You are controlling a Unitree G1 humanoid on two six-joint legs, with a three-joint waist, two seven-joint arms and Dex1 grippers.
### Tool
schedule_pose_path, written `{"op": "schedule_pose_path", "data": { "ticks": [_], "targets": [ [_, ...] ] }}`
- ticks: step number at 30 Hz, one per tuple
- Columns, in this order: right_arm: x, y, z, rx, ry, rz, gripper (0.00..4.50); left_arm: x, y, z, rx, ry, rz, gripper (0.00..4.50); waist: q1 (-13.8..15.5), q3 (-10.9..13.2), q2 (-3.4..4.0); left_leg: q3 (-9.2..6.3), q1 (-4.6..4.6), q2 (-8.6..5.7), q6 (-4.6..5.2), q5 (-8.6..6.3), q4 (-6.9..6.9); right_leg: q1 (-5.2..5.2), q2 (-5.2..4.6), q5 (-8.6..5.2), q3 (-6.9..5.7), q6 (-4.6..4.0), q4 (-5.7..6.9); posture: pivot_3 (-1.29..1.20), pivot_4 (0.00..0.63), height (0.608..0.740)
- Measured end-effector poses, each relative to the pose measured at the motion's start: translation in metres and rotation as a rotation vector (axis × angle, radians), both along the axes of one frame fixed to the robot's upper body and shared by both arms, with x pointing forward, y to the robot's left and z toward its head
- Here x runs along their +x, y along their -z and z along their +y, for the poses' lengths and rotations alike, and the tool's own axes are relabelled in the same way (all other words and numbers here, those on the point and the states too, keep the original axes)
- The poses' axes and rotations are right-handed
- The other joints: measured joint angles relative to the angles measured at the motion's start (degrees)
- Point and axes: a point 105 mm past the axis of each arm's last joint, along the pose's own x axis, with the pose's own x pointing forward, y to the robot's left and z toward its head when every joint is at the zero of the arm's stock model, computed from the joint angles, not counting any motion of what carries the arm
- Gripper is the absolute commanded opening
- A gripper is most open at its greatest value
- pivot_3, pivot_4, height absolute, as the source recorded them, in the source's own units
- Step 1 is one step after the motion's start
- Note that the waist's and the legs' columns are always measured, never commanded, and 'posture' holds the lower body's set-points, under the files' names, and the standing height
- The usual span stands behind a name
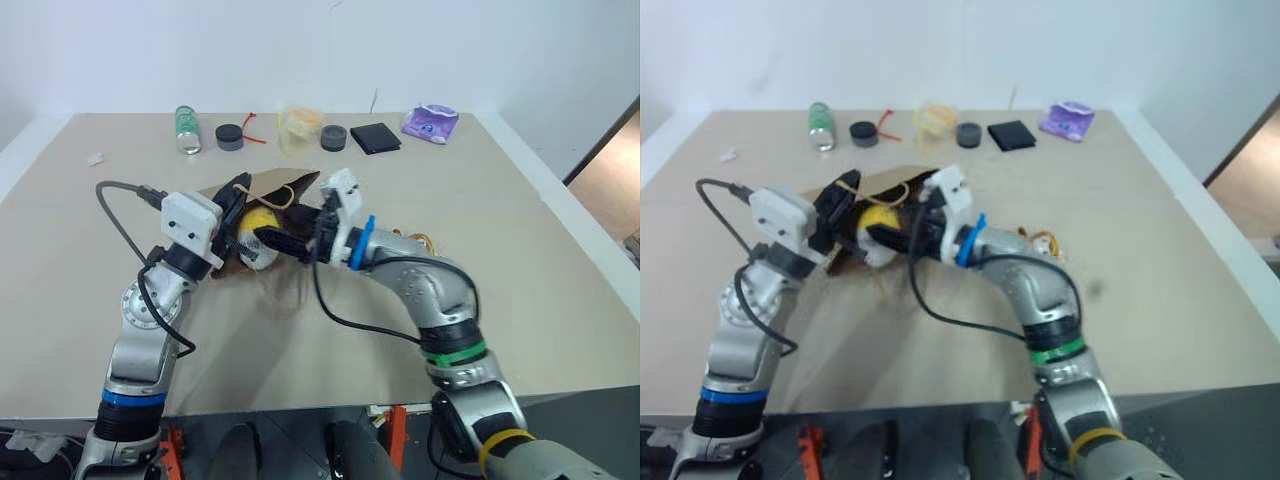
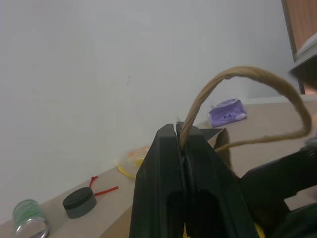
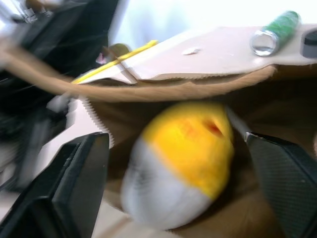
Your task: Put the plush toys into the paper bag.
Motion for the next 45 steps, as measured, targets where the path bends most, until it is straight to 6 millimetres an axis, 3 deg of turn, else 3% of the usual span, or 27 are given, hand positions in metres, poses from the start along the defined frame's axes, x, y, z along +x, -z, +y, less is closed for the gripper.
{"op": "schedule_pose_path", "data": {
  "ticks": [2, 9, 14, 19, 21, 24, 25, 30, 31, 37, 39, 41, 45],
  "targets": [
    [-0.005, -0.001, -0.022, -0.019, -0.011, -0.009, 4.45, 0.000, 0.000, 0.000, -0.007, 0.003, 0.003, 0.00, -0.02, 0.00, 0.00, 0.01, 0.00, 0.00, 0.00, 0.00, 0.01, 0.00, -0.01, 0.00, 0.02, 0.00, -0.01, 0.00, 0.150, 0.740],
    [0.012, -0.003, -0.079, -0.086, 0.143, -0.033, 4.45, 0.002, -0.008, 0.001, -0.023, 0.008, -0.015, 0.00, -0.25, 0.00, 0.01, -0.02, 0.13, 0.00, 0.00, 0.00, -0.01, 0.00, 0.07, 0.03, 0.03, -0.05, 0.00, 0.00, 0.150, 0.740],
    [0.046, 0.031, -0.139, -0.273, 0.416, 0.019, 4.45, 0.002, -0.009, 0.004, -0.034, -0.001, -0.016, 0.00, -0.13, 0.00, 0.00, 0.07, 0.08, -0.05, 0.00, 0.00, 0.01, 0.00, 0.03, 0.03, 0.16, -0.02, -0.05, 0.00, 0.150, 0.740],
    [0.054, 0.063, -0.158, -0.434, 0.480, 0.062, 4.45, 0.008, -0.016, 0.014, -0.097, -0.029, -0.001, 0.00, -0.21, 0.01, 0.02, 0.06, 0.09, -0.04, 0.02, -0.01, -0.03, -0.04, 0.08, 0.01, 0.17, -0.01, -0.05, 0.00, 0.150, 0.740],
    [0.054, 0.066, -0.159, -0.453, 0.472, 0.061, 4.45, 0.010, -0.021, 0.020, -0.120, -0.046, -0.001, 0.00, -0.20, 0.01, 0.01, 0.05, 0.09, -0.04, 0.02, -0.01, -0.03, -0.02, 0.08, 0.01, 0.17, -0.01, -0.05, 0.00, 0.150, 0.740],
    [0.053, 0.066, -0.163, -0.485, 0.469, 0.057, 3.26, 0.013, -0.024, 0.028, -0.148, -0.067, 0.001, 0.00, -0.14, 0.01, 0.01, 0.06, 0.09, -0.06, 0.01, -0.01, 0.00, 0.02, 0.06, 0.01, 0.18, 0.02, -0.06, 0.00, 0.150, 0.740],
    [0.053, 0.066, -0.164, -0.490, 0.469, 0.054, 2.61, 0.014, -0.023, 0.030, -0.153, -0.070, 0.008, 0.00, -0.14, 0.01, 0.01, 0.06, 0.09, -0.06, 0.01, -0.01, 0.00, 0.02, 0.06, 0.01, 0.18, 0.03, -0.07, 0.00, 0.150, 0.740],
    [0.052, 0.065, -0.163, -0.497, 0.454, 0.044, 0.23, 0.015, -0.022, 0.031, -0.158, -0.073, 0.018, 0.00, -0.08, 0.01, 0.00, 0.03, 0.11, -0.06, 0.01, -0.01, 0.01, 0.06, 0.06, 0.01, 0.16, 0.03, -0.06, 0.00, 0.150, 0.740],
    [0.052, 0.065, -0.163, -0.498, 0.451, 0.043, 0.05, 0.015, -0.021, 0.031, -0.158, -0.073, 0.019, 0.00, -0.08, 0.01, 0.00, 0.04, 0.11, -0.06, 0.01, -0.01, 0.02, 0.06, 0.06, 0.02, 0.16, 0.03, -0.07, 0.00, 0.150, 0.740],
    [0.048, 0.056, -0.159, -0.378, 0.413, 0.057, 0.05, 0.016, -0.020, 0.032, -0.165, -0.075, 0.027, 0.00, -0.10, 0.01, 0.01, 0.04, 0.10, -0.06, 0.01, -0.01, 0.02, 0.05, 0.06, 0.02, 0.17, 0.04, -0.06, 0.00, 0.150, 0.740],
    [0.043, 0.036, -0.143, -0.232, 0.352, 0.041, 0.05, 0.017, -0.020, 0.032, -0.168, -0.075, 0.030, 0.00, -0.26, 0.02, 0.02, 0.04, 0.09, -0.05, 0.01, -0.01, -0.01, 0.00, 0.10, 0.03, 0.21, 0.05, -0.06, 0.00, 0.150, 0.740],
    [0.029, -0.004, -0.110, -0.060, 0.223, -0.014, 0.05, 0.017, -0.019, 0.031, -0.174, -0.072, 0.038, 0.00, -0.69, 0.04, 0.05, 0.01, 0.11, -0.02, 0.02, -0.01, -0.04, -0.04, 0.18, 0.12, 0.22, 0.20, 0.02, 0.00, 0.150, 0.740],
    [0.010, -0.049, -0.065, 0.034, 0.091, -0.113, 0.05, 0.018, -0.018, 0.032, -0.180, -0.076, 0.047, 0.00, -0.48, 0.03, 0.04, -0.13, 0.11, -0.02, 0.02, -0.01, -0.02, 0.02, 0.19, 0.00, 0.11, -0.01, 0.03, 0.00, 0.150, 0.740]
  ]
}}
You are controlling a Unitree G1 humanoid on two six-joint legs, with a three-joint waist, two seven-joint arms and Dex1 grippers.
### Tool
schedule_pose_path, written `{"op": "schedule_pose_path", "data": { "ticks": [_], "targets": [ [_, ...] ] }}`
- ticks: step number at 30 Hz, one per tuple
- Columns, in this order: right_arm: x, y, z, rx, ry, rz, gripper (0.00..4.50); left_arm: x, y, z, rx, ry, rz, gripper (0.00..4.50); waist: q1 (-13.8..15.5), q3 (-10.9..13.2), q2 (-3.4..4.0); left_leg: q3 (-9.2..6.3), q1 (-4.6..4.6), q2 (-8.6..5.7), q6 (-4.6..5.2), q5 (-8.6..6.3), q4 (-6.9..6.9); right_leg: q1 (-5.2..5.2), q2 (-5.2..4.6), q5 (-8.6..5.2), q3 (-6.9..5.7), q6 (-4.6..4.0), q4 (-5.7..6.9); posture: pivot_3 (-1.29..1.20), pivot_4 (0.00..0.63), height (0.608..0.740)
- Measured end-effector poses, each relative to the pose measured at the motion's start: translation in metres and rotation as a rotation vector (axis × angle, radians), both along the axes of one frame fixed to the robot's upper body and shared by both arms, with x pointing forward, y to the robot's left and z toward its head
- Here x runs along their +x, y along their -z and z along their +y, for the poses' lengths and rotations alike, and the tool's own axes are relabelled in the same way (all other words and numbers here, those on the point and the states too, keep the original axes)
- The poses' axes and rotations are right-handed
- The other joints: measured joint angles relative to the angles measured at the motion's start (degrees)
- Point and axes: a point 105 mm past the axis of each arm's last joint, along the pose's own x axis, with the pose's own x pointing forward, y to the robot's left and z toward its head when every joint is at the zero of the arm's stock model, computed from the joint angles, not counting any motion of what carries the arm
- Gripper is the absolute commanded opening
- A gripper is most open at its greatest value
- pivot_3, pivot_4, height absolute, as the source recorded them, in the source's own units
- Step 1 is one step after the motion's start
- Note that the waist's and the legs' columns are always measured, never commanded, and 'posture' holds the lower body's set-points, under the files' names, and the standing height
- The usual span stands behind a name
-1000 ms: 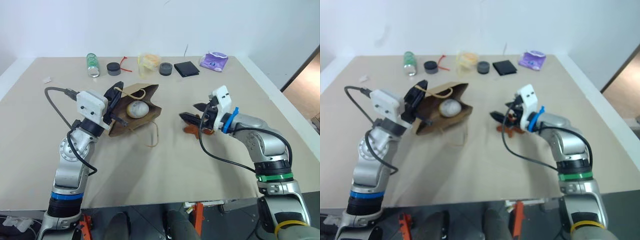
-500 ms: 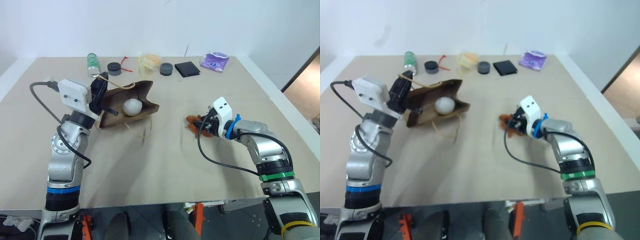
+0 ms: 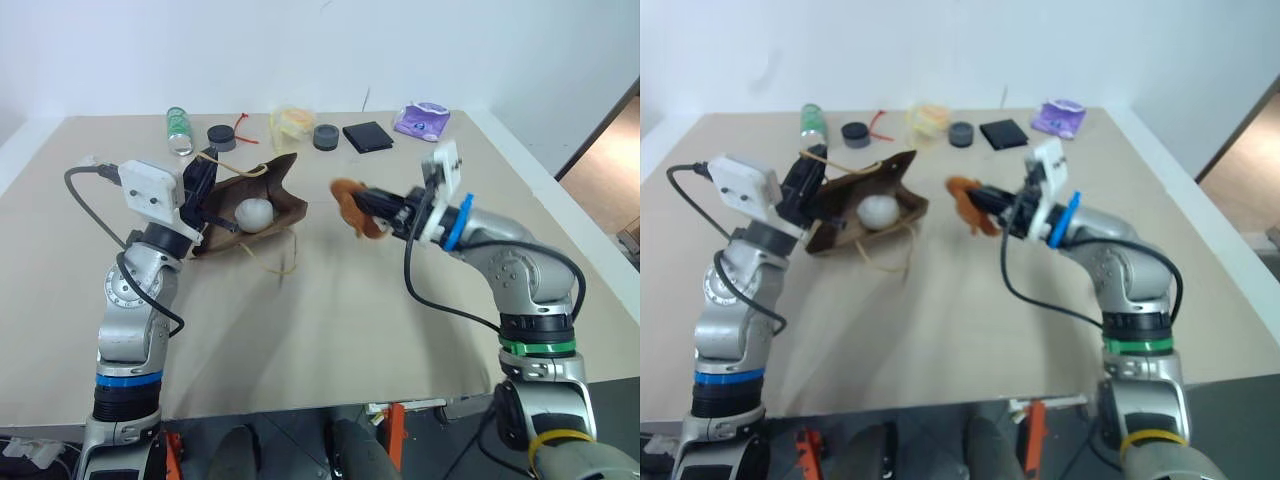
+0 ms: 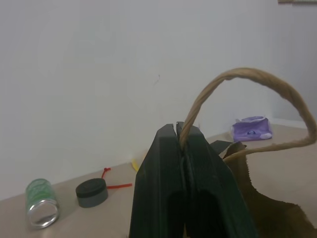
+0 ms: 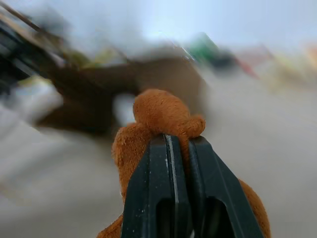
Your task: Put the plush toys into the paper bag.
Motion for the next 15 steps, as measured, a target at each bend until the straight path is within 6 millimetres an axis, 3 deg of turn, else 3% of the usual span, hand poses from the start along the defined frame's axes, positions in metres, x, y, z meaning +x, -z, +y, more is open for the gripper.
{"op": "schedule_pose_path", "data": {
  "ticks": [2, 8, 15],
  "targets": [
    [0.000, 0.000, 0.011, 0.005, -0.005, 0.009, 0.05, 0.000, 0.000, 0.001, -0.003, -0.003, 0.001, 0.00, 0.15, 0.00, 0.00, 0.02, -0.03, -0.01, 0.00, 0.00, 0.04, 0.01, -0.03, 0.01, 0.01, 0.01, -0.01, 0.00, 0.150, 0.740],
    [0.007, 0.029, 0.078, -0.025, -0.056, 0.108, 0.05, 0.001, 0.000, 0.000, -0.012, 0.001, 0.003, 0.00, 0.23, 0.00, 0.00, 0.05, -0.06, 0.00, 0.00, 0.00, 0.01, -0.04, -0.01, 0.03, 0.01, -0.03, -0.01, 0.00, 0.150, 0.740],
    [0.024, 0.037, 0.115, -0.056, -0.069, 0.110, 0.05, 0.001, 0.000, 0.000, -0.016, -0.003, 0.005, 0.00, 0.28, 0.00, 0.00, 0.05, -0.09, 0.00, 0.00, 0.00, 0.02, -0.06, -0.02, 0.04, 0.01, 0.00, -0.02, 0.00, 0.150, 0.740]
  ]
}}
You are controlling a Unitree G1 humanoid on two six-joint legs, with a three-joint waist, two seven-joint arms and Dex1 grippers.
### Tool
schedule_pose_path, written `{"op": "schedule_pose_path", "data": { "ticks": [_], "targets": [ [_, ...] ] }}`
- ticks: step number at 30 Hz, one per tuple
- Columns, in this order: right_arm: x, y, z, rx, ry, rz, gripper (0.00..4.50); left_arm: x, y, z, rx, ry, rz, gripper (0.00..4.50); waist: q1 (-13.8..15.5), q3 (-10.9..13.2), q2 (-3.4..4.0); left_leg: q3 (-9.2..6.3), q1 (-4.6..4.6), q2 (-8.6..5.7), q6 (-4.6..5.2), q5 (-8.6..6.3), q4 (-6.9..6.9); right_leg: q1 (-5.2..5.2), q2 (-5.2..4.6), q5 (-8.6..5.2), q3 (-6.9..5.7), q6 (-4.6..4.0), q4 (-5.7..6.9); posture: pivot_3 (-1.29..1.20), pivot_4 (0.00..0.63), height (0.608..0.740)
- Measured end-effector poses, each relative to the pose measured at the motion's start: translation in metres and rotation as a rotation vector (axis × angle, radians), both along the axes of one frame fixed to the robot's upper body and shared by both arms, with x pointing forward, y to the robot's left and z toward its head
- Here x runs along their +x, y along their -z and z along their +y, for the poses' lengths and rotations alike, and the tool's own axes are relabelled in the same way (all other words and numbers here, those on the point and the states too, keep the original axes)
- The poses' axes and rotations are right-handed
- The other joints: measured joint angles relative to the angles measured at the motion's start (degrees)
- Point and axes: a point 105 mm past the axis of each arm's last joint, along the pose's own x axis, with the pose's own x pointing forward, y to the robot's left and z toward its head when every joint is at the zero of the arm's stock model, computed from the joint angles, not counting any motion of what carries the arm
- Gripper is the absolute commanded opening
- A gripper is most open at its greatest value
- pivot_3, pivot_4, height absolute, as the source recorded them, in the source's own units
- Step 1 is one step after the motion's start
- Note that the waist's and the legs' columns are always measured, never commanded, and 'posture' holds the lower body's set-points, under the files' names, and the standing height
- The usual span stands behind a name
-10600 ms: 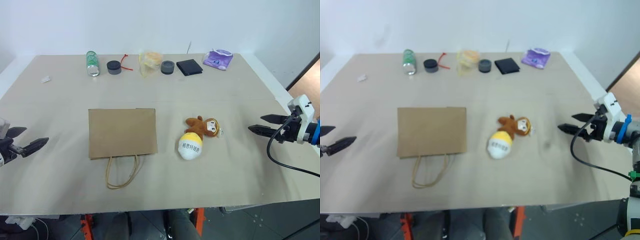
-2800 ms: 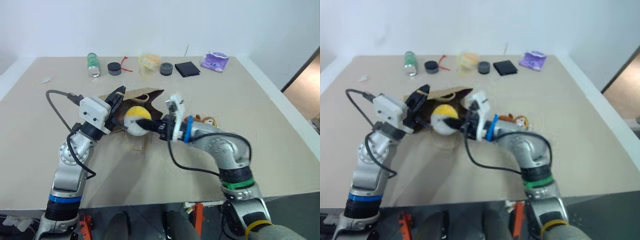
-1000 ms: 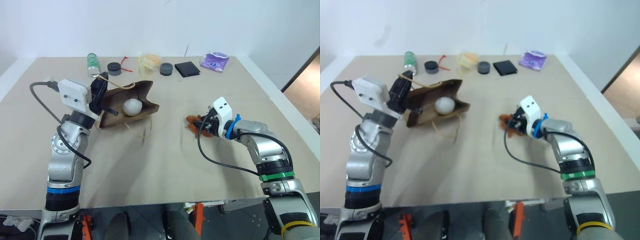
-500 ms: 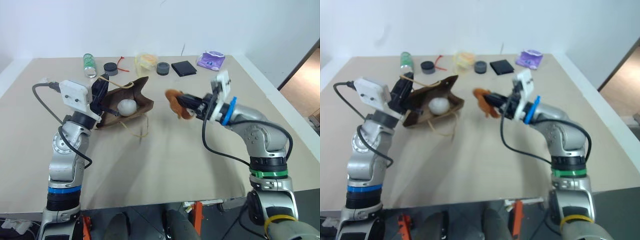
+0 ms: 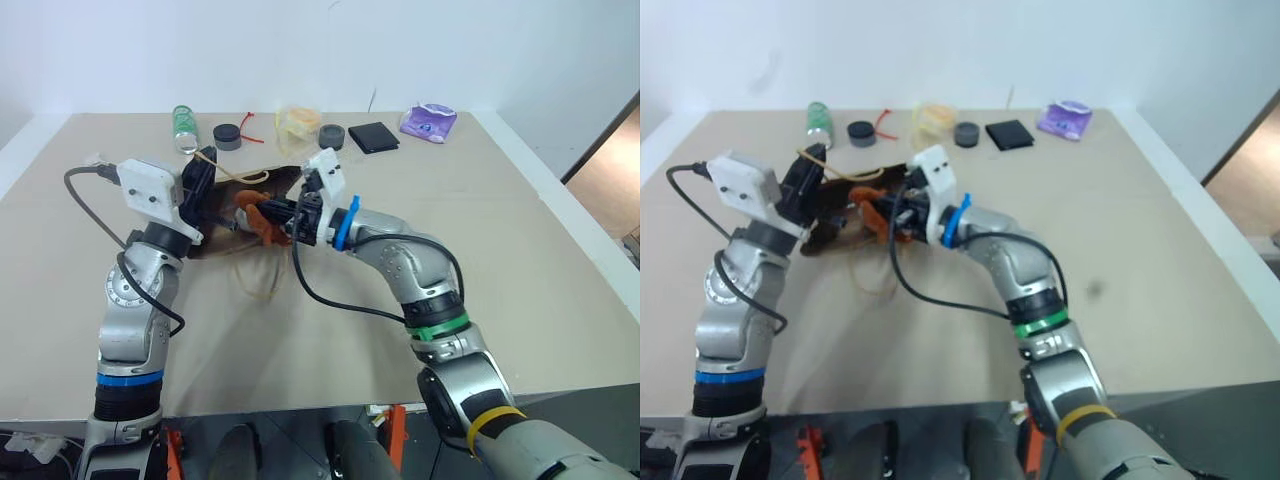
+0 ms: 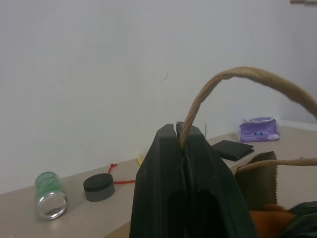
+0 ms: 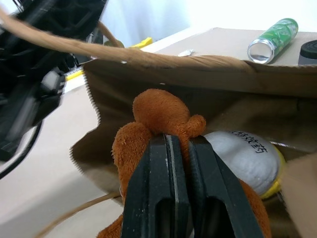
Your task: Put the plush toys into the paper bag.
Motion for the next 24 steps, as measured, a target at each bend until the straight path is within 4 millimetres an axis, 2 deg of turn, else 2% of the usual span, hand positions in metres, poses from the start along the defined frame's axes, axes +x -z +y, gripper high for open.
{"op": "schedule_pose_path", "data": {
  "ticks": [6, 12, 15, 16, 17, 19, 22, 23, 24],
  "targets": [
    [0.002, -0.021, 0.033, 0.046, -0.035, -0.055, 0.05, 0.000, 0.000, -0.001, -0.001, 0.002, 0.000, 0.00, -0.02, 0.00, 0.00, -0.02, 0.00, 0.03, 0.00, 0.00, -0.06, -0.02, 0.04, -0.01, -0.03, -0.03, 0.00, 0.00, 0.150, 0.740],
    [0.011, -0.004, 0.043, 0.032, 0.018, -0.041, 0.05, 0.000, 0.002, -0.001, -0.012, 0.001, 0.005, 0.00, 0.02, -0.01, -0.01, -0.02, -0.07, 0.03, -0.03, -0.02, -0.06, -0.02, 0.01, -0.05, -0.03, -0.02, -0.02, 0.00, 0.150, 0.740],
    [0.019, 0.016, 0.042, -0.049, 0.063, -0.053, 1.09, 0.000, 0.001, -0.003, -0.022, 0.007, 0.004, 0.00, 0.02, -0.01, -0.02, -0.03, -0.07, 0.03, -0.03, -0.02, -0.06, -0.03, 0.01, -0.04, -0.03, -0.03, -0.02, 0.00, 0.150, 0.740],
    [0.019, 0.017, 0.041, -0.053, 0.065, -0.060, 1.22, 0.000, 0.001, -0.003, -0.024, 0.008, 0.005, 0.00, 0.02, -0.01, -0.01, -0.03, -0.07, 0.03, -0.03, -0.02, -0.06, -0.04, 0.01, -0.04, -0.03, -0.03, -0.02, 0.00, 0.150, 0.740],
    [0.019, 0.016, 0.040, -0.053, 0.061, -0.067, 1.87, 0.000, 0.002, -0.003, -0.025, 0.008, 0.010, 0.00, 0.02, -0.01, -0.01, -0.03, -0.06, 0.03, -0.03, -0.02, -0.06, -0.03, 0.01, -0.04, -0.04, -0.03, -0.02, 0.00, 0.150, 0.740],
    [0.018, 0.012, 0.037, -0.047, 0.046, -0.088, 2.60, 0.000, 0.002, -0.002, -0.027, 0.007, 0.014, 0.00, 0.02, -0.01, -0.01, -0.05, -0.07, 0.03, -0.03, -0.02, -0.06, -0.03, 0.02, -0.04, -0.05, -0.03, -0.01, 0.00, 0.150, 0.740],
    [0.014, -0.001, 0.023, -0.018, 0.024, -0.139, 4.23, 0.001, 0.001, 0.000, -0.039, 0.001, 0.018, 0.00, 0.08, -0.01, -0.02, -0.05, -0.09, 0.02, -0.03, -0.02, -0.06, -0.02, 0.01, -0.06, -0.05, -0.01, -0.02, 0.00, 0.150, 0.740],
    [0.013, -0.005, 0.018, -0.011, 0.020, -0.150, 4.44, 0.001, 0.001, 0.001, -0.042, -0.003, 0.017, 0.00, 0.07, -0.01, -0.01, -0.05, -0.09, 0.02, -0.03, -0.02, -0.06, -0.03, 0.01, -0.06, -0.04, -0.01, -0.02, 0.00, 0.150, 0.740],
    [0.010, -0.010, 0.010, -0.002, 0.009, -0.168, 4.44, 0.001, 0.001, 0.002, -0.044, -0.005, 0.016, 0.00, 0.12, -0.01, -0.02, -0.06, -0.11, 0.02, -0.03, -0.02, -0.06, -0.03, 0.00, -0.06, -0.06, 0.00, -0.02, 0.00, 0.150, 0.740]
  ]
}}
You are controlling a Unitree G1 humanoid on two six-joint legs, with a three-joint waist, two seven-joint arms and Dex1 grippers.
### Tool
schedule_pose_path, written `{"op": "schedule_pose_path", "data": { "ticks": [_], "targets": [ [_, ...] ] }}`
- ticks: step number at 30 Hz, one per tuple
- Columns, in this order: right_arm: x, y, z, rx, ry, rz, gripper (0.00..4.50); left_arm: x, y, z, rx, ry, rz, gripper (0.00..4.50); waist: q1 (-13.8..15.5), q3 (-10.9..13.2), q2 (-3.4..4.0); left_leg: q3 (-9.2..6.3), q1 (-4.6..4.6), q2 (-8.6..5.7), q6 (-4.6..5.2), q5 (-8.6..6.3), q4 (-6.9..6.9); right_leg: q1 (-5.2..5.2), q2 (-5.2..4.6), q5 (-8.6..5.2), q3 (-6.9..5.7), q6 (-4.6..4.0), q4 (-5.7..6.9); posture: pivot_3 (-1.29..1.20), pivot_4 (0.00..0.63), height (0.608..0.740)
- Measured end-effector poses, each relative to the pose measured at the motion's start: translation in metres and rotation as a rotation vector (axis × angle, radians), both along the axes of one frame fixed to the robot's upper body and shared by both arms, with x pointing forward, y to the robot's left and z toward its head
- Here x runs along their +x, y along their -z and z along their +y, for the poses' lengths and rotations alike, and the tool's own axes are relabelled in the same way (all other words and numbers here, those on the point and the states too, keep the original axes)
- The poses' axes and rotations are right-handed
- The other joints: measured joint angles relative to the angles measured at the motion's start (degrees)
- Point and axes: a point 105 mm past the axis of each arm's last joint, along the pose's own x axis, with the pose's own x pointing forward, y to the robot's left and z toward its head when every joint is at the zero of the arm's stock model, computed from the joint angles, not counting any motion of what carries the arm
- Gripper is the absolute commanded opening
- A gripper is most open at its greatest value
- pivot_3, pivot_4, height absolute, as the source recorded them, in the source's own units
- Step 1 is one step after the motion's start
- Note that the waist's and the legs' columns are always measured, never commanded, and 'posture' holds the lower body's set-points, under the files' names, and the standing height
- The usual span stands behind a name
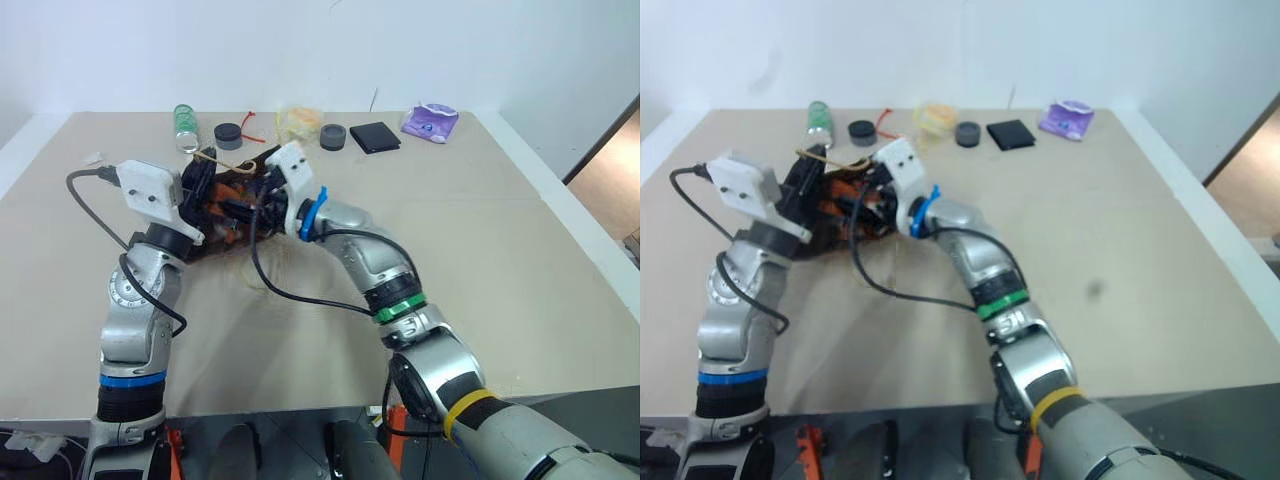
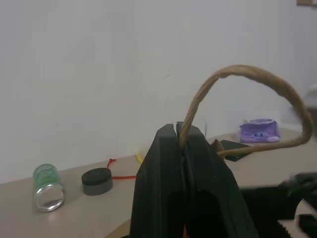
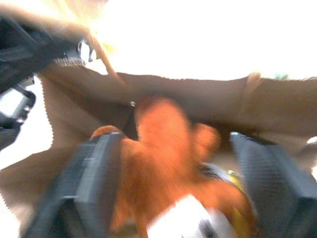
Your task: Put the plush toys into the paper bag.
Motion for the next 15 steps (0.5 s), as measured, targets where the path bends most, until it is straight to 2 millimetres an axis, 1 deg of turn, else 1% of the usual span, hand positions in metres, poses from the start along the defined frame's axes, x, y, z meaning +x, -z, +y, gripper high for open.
{"op": "schedule_pose_path", "data": {
  "ticks": [2, 5, 9, 10, 11, 12, 13, 15],
  "targets": [
    [-0.003, -0.008, -0.011, 0.011, -0.009, -0.022, 4.44, 0.000, -0.001, 0.002, -0.003, -0.005, -0.002, 0.00, -0.03, 0.00, 0.00, 0.00, 0.00, 0.00, 0.00, 0.00, 0.00, 0.00, 0.00, 0.00, 0.00, 0.01, 0.00, 0.00, 0.150, 0.740],
    [-0.007, -0.016, -0.016, 0.023, -0.019, -0.035, 4.44, 0.000, -0.001, 0.002, -0.004, -0.004, -0.002, 0.00, -0.23, 0.00, 0.00, 0.01, 0.07, 0.01, 0.00, 0.00, -0.01, -0.01, 0.02, 0.01, 0.00, -0.05, 0.01, 0.00, 0.150, 0.740],
    [-0.010, -0.016, -0.015, 0.022, -0.028, -0.026, 4.44, 0.000, -0.001, 0.001, -0.005, -0.002, -0.003, 0.00, -0.38, 0.00, 0.00, -0.01, 0.11, 0.03, 0.00, 0.00, -0.02, 0.00, 0.06, 0.01, -0.01, -0.07, 0.04, 0.00, 0.150, 0.740],
    [-0.013, -0.015, -0.020, 0.015, -0.035, -0.048, 4.44, 0.001, -0.002, -0.002, -0.008, 0.010, -0.001, 0.00, -0.32, 0.00, 0.00, 0.00, 0.09, 0.03, 0.00, 0.00, -0.02, 0.00, 0.05, 0.01, 0.00, -0.07, 0.03, 0.00, 0.150, 0.740],
    [-0.024, -0.012, -0.034, -0.010, -0.061, -0.123, 4.44, 0.002, -0.003, -0.006, -0.011, 0.027, -0.003, 0.00, 0.50, -0.04, -0.06, -0.21, -0.05, -0.02, 0.00, 0.00, 0.00, 0.10, 0.02, -0.08, -0.16, 0.02, -0.04, 0.00, 0.150, 0.740],
    [-0.038, 0.000, -0.060, -0.097, -0.071, -0.238, 4.44, 0.003, -0.005, -0.002, -0.015, 0.017, -0.002, 0.00, 1.21, -0.04, -0.06, -0.35, -0.05, -0.14, -0.07, -0.03, 0.04, 0.27, -0.02, -0.41, -0.15, 0.10, -0.07, 0.00, 0.150, 0.740],
    [-0.044, 0.017, -0.083, -0.211, -0.062, -0.310, 4.44, 0.003, -0.005, 0.005, -0.018, -0.003, -0.002, 0.00, 1.57, -0.04, -0.06, -0.33, -0.07, -0.30, -0.16, -0.09, 0.05, 0.33, -0.16, -0.54, -0.06, 0.19, -0.08, 0.00, 0.150, 0.740],
    [-0.050, 0.047, -0.110, -0.375, -0.040, -0.385, 4.44, 0.004, -0.006, 0.018, -0.027, -0.040, 0.002, 0.00, 1.44, -0.04, -0.06, -0.05, -0.09, -0.38, -0.21, -0.14, 0.06, 0.26, -0.22, -0.53, 0.20, 0.28, -0.12, 0.00, 0.150, 0.740]
  ]
}}
